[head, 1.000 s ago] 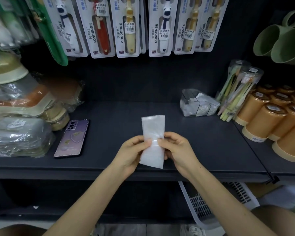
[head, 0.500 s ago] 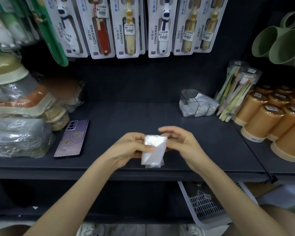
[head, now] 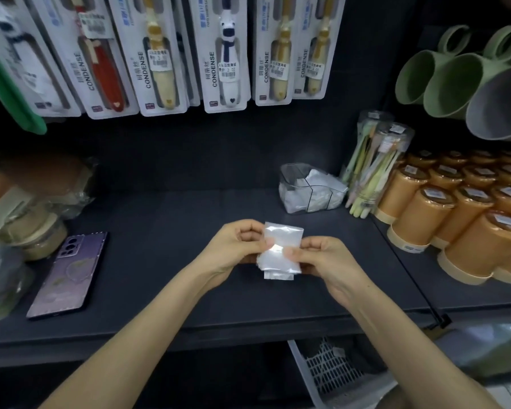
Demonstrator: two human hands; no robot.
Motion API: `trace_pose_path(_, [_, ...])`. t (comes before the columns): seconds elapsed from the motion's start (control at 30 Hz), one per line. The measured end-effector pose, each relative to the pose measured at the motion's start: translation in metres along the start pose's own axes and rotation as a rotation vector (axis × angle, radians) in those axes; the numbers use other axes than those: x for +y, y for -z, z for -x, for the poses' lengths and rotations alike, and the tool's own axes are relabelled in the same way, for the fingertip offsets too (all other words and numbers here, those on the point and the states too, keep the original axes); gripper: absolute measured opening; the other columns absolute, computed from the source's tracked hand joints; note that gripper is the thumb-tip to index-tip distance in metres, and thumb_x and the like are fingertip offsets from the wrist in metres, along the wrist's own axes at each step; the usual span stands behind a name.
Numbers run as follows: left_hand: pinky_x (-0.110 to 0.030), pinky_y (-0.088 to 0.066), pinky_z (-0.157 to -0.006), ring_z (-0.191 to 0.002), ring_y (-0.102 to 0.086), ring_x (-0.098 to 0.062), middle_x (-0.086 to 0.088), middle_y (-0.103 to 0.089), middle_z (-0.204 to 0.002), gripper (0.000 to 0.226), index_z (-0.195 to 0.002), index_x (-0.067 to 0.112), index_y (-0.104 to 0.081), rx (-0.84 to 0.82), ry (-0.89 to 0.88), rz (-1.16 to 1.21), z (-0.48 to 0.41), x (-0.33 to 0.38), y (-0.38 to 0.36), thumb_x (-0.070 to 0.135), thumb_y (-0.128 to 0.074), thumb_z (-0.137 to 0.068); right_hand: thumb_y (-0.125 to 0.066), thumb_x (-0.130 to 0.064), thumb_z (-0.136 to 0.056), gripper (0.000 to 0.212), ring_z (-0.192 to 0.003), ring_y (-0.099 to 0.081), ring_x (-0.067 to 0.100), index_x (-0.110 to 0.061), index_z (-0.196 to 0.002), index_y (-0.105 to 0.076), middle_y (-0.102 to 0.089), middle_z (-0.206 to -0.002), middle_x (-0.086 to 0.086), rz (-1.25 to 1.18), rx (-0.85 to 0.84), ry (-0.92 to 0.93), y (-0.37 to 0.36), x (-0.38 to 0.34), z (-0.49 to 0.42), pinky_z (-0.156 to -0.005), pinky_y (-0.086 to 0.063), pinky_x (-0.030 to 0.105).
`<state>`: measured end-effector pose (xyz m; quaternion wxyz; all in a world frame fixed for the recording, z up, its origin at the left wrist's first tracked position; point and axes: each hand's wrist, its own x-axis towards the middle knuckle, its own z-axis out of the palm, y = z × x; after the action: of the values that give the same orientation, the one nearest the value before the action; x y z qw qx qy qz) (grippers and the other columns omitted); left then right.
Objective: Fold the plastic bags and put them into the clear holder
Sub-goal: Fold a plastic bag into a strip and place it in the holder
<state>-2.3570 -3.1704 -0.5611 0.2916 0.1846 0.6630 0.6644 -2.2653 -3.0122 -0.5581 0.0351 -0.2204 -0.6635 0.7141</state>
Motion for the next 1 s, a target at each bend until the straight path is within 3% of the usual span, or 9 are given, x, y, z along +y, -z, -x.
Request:
trace_pose_path(0.2, [-0.024,-0.057,-0.077,-0.089,-0.066,-0.016,-0.006,-0.068,-0.096,0.020,-0.104,0.010,-0.066,0.036,-0.010,0.044,-0.052,0.004,-0.009,0.005,-0.069,-0.085,-0.077,-0.003,-0.075,0.009,-0.059,-0.063,0.008,-0.002,-0.082,-0.072,-0.072,-0.073,0.006,0.062,0.224,0.036,0.035,-0.014,-0.032,-0.054,-0.046,0.016])
trace_pose_path(0.27, [-0.023,-0.053,-0.085,-0.101,-0.060,-0.016,-0.003,-0.062,-0.110,0.041,-0.118,0.014,-0.059,0.156,-0.088,-0.221,-0.082,0.002,-0.009,0.012,-0.075,-0.081,-0.078,-0.005,-0.075,0.007,-0.064,-0.063,0.008,-0.007,-0.079,-0.072,-0.072,-0.076,0.004,0.088,0.278,0.066,0.047,-0.021,-0.045,-0.058,-0.046,0.015])
trace_pose_path(0.37, [-0.035,-0.041,-0.105,-0.127,-0.045,-0.020,-0.007,-0.043,-0.139,0.087,-0.144,0.013,-0.037,0.250,-0.157,-0.580,-0.126,0.004,-0.011,0.024,-0.084,-0.072,-0.078,-0.004,-0.076,0.013,-0.065,-0.062,0.005,-0.012,-0.070,-0.070,-0.070,-0.074,0.000,0.155,0.335,0.120,0.059,-0.028,-0.058,-0.059,-0.046,0.009])
trace_pose_path(0.5, [-0.038,-0.028,-0.116,-0.143,-0.026,-0.022,-0.005,-0.022,-0.157,0.119,-0.153,0.010,-0.012,0.179,-0.075,-0.573,-0.168,0.002,-0.018,0.030,-0.089,-0.064,-0.079,-0.003,-0.075,0.021,-0.067,-0.063,0.012,-0.017,-0.064,-0.067,-0.069,-0.071,-0.001,0.227,0.376,0.139,0.069,-0.030,-0.072,-0.072,-0.051,0.023])
trace_pose_path(0.57, [-0.032,-0.032,-0.113,-0.139,-0.031,-0.017,0.000,-0.029,-0.153,0.117,-0.152,0.011,-0.014,0.149,-0.075,-0.446,-0.177,-0.001,-0.019,0.023,-0.089,-0.063,-0.079,-0.004,-0.075,0.020,-0.068,-0.063,0.013,-0.017,-0.065,-0.067,-0.069,-0.071,-0.002,0.243,0.377,0.141,0.072,-0.031,-0.077,-0.074,-0.051,0.024])
trace_pose_path(0.7, [-0.022,-0.048,-0.092,-0.114,-0.052,-0.011,0.022,-0.048,-0.113,0.082,-0.127,0.025,-0.041,0.133,-0.189,-0.286,-0.171,-0.003,-0.022,0.001,-0.086,-0.063,-0.078,-0.005,-0.076,0.017,-0.066,-0.061,0.006,-0.016,-0.070,-0.068,-0.068,-0.072,-0.004,0.237,0.342,0.177,0.069,-0.036,-0.077,-0.063,-0.048,0.010])
trace_pose_path(0.83, [-0.009,-0.047,-0.078,-0.103,-0.053,0.008,0.026,-0.049,-0.113,0.084,-0.125,0.026,-0.043,0.123,-0.276,-0.255,-0.142,-0.008,-0.020,-0.006,-0.085,-0.060,-0.079,-0.010,-0.076,0.012,-0.069,-0.058,0.011,-0.016,-0.074,-0.070,-0.066,-0.077,0.001,0.257,0.332,0.229,0.062,-0.044,-0.073,-0.067,-0.047,0.017])
trace_pose_path(0.9, [-0.009,-0.046,-0.086,-0.109,-0.052,0.010,0.024,-0.050,-0.120,0.090,-0.131,0.023,-0.043,0.115,-0.306,-0.292,-0.124,-0.013,-0.017,-0.001,-0.089,-0.058,-0.080,-0.010,-0.076,0.014,-0.066,-0.058,0.008,-0.018,-0.071,-0.069,-0.066,-0.074,-0.001,0.274,0.278,0.264,0.054,-0.048,-0.071,-0.063,-0.047,0.016])
trace_pose_path(1.0, [-0.023,-0.043,-0.104,-0.121,-0.049,0.005,0.017,-0.051,-0.131,0.095,-0.134,0.024,-0.042,0.109,-0.335,-0.345,-0.097,-0.022,-0.013,0.005,-0.091,-0.056,-0.081,-0.011,-0.074,0.020,-0.058,-0.057,-0.003,-0.021,-0.064,-0.067,-0.063,-0.064,-0.011,0.320,0.207,0.247,0.038,-0.050,-0.070,-0.057,-0.044,0.013])
